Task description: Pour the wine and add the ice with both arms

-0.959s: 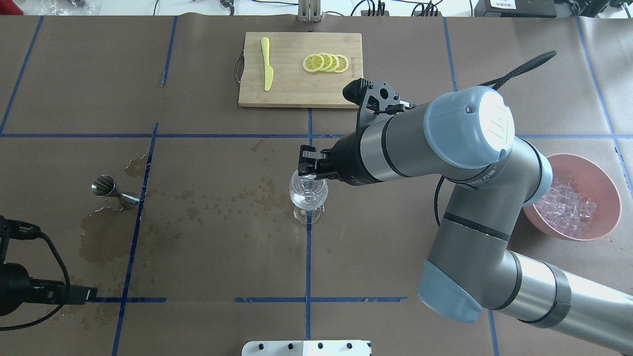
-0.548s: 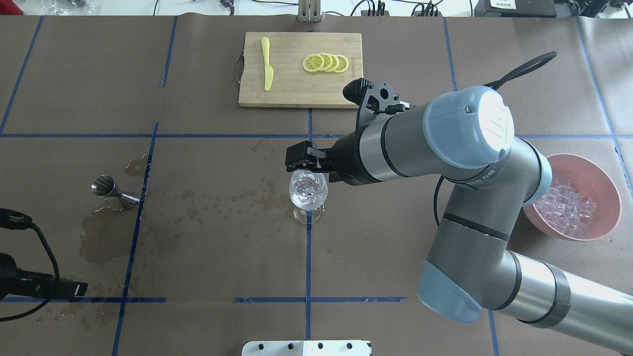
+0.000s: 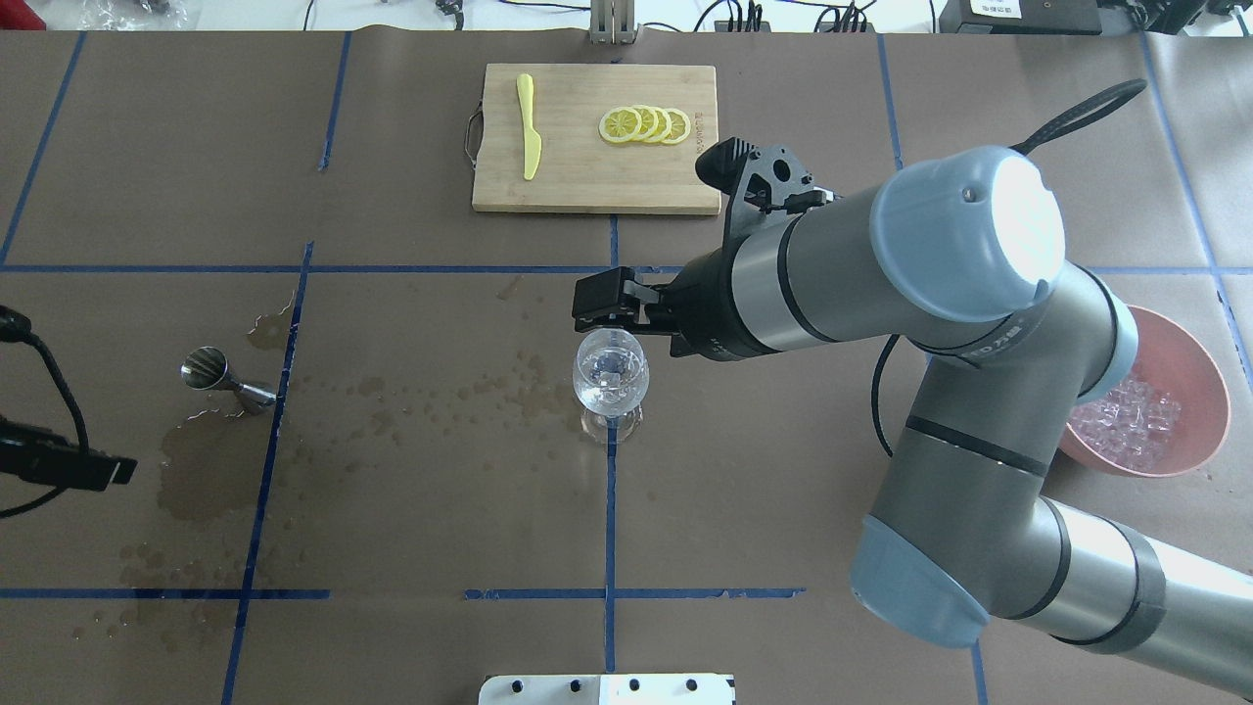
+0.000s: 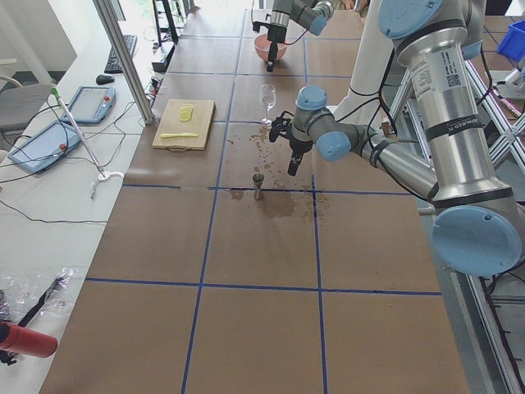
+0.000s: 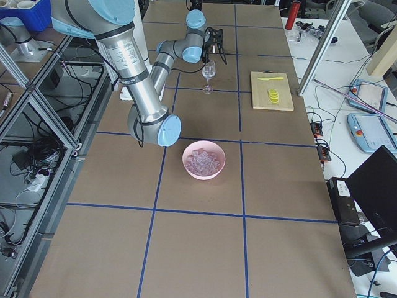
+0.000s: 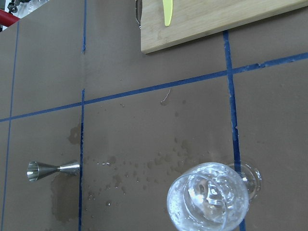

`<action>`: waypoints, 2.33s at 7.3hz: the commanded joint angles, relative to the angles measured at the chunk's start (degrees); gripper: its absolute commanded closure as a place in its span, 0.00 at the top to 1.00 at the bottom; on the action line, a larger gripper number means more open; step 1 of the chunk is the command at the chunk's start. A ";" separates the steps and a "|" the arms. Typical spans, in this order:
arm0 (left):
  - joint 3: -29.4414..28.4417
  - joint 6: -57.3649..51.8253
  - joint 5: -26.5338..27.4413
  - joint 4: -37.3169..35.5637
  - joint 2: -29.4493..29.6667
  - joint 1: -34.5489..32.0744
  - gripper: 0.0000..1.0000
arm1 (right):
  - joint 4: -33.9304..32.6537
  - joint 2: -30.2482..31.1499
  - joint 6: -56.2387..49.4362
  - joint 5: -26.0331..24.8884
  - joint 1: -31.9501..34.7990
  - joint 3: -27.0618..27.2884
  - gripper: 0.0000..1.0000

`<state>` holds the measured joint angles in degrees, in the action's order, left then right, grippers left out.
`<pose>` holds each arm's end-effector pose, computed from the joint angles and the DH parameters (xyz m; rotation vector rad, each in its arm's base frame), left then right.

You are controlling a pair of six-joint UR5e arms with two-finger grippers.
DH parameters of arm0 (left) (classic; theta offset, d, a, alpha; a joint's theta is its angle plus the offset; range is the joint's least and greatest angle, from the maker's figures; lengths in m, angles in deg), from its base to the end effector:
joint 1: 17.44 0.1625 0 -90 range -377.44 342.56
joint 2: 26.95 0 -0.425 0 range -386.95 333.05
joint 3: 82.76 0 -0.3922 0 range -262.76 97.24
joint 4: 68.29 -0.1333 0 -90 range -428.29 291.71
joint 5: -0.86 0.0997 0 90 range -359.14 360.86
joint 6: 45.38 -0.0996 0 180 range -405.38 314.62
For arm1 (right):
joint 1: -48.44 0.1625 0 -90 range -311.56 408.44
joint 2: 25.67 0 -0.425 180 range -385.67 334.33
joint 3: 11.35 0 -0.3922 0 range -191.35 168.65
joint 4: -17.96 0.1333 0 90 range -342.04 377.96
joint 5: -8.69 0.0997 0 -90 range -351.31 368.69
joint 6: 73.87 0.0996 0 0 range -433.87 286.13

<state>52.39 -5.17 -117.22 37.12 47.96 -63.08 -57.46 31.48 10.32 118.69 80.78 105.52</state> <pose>0.1909 -0.3188 0.3669 0.2633 0.8674 0.2618 -0.4077 -0.3756 0.1102 0.1369 -1.3084 0.1681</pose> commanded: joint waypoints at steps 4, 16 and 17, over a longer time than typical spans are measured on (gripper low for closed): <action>-13.73 -22.62 -4.31 -18.15 24.12 -23.99 1.00 | -9.98 4.89 -7.15 10.92 15.79 3.10 1.00; -41.82 -45.83 -15.78 -9.96 14.86 -44.97 1.00 | -30.23 24.13 -95.53 25.08 55.28 -22.92 1.00; -41.12 -45.22 -15.51 -10.05 13.53 -44.97 1.00 | -25.70 24.67 -94.93 25.26 55.63 -24.39 1.00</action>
<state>10.49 -50.81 -132.98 27.08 63.67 -107.99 -86.75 54.83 -84.57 143.72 135.75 82.57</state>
